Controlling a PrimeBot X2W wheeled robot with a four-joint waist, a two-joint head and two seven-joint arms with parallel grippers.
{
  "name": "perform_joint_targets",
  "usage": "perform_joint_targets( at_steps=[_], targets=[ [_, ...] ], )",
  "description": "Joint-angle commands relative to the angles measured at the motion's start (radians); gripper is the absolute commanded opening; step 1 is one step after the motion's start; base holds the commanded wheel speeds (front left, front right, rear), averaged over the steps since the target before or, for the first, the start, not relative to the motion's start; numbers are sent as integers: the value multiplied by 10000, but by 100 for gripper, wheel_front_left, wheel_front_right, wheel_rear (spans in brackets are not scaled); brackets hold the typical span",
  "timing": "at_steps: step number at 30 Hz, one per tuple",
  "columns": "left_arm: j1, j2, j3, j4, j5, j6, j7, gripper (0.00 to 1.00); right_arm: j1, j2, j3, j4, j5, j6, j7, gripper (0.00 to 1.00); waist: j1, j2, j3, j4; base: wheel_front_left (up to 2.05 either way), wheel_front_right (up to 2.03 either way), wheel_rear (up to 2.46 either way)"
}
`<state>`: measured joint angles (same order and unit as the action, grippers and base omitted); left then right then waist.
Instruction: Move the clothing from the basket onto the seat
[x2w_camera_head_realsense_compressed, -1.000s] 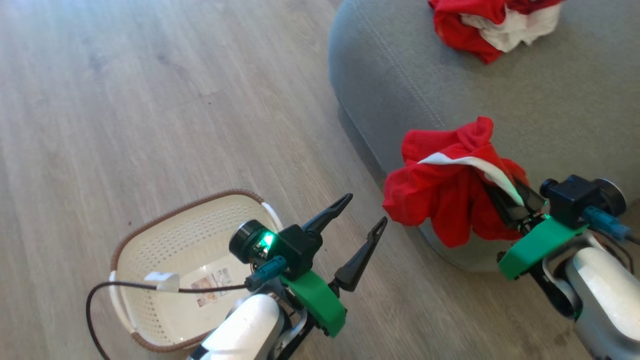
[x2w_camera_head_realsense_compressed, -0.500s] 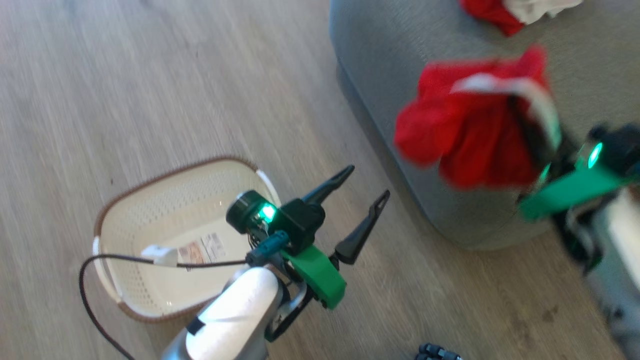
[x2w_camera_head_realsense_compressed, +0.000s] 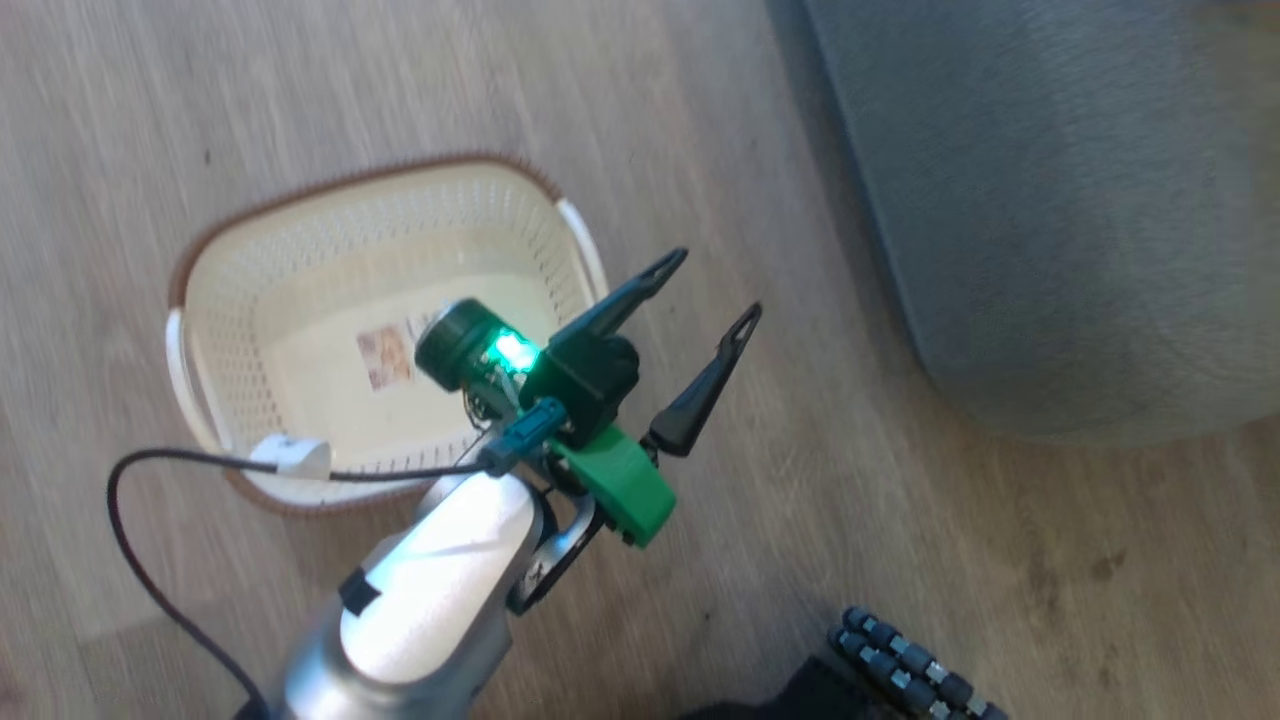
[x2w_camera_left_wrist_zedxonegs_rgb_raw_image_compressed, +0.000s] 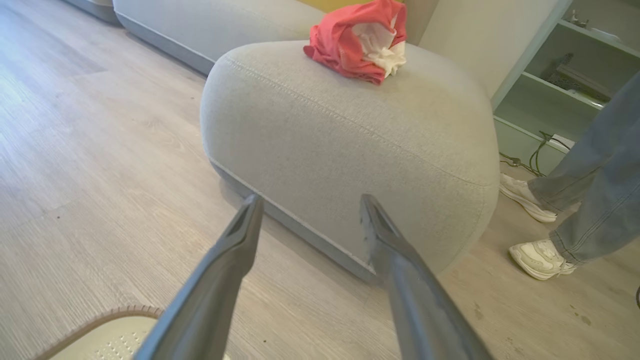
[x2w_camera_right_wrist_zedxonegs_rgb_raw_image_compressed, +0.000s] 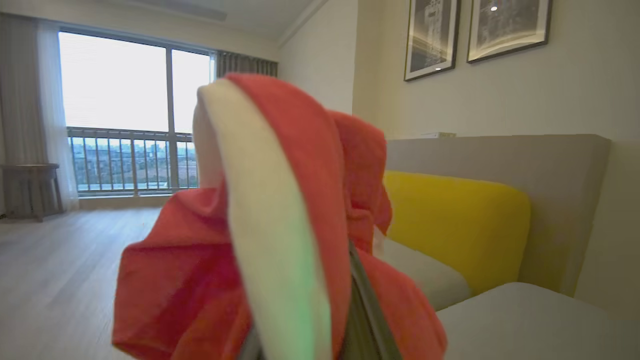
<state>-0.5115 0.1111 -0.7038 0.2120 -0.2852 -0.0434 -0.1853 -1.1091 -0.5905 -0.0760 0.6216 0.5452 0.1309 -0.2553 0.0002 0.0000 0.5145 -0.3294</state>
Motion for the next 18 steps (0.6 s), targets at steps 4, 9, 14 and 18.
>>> perform_joint_targets(
  at_steps=[4,9,14,18],
  targets=[
    [-515,161,160,-683,261,115,294,100,-1397,-899,-1164,1358,-397,-2,-47,0,-2,0,1733,691,0,0,0],
    [-483,596,339,-1222,430,479,777,100,-1462,-411,-2429,2539,-741,-2,-60,0,-2,0,2894,656,0,0,0],
    [-325,994,535,-1661,508,752,1016,100,-813,874,-3267,2667,-1366,-2,-62,0,-2,0,3225,459,0,0,0],
    [-198,1218,722,-1919,451,927,1139,100,-421,1389,-3727,2495,-1953,-2,-63,76,-2,0,3098,243,0,0,0]
  ],
)
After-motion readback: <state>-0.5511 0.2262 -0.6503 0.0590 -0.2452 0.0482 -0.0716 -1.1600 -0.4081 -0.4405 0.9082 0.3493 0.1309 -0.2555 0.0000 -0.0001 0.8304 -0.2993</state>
